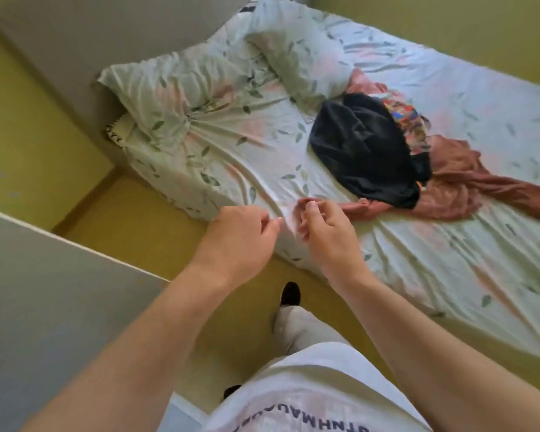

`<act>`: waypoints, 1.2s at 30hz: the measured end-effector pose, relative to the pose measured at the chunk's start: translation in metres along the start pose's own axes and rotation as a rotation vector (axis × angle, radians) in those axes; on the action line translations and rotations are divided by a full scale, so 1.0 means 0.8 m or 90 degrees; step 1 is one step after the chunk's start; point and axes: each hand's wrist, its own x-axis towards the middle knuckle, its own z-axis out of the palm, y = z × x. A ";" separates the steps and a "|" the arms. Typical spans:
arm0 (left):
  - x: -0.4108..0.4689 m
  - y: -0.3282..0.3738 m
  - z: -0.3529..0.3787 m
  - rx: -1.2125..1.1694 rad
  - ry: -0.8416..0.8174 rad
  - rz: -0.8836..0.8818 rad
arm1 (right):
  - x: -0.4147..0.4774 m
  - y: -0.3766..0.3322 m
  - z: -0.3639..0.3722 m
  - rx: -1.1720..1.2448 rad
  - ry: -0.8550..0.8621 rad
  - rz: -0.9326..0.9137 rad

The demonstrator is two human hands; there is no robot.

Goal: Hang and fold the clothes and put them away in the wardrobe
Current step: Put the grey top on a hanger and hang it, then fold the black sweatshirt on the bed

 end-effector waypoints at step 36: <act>0.467 0.044 0.395 -0.035 -0.337 -0.285 | 0.627 0.436 -0.228 -0.839 -0.165 0.204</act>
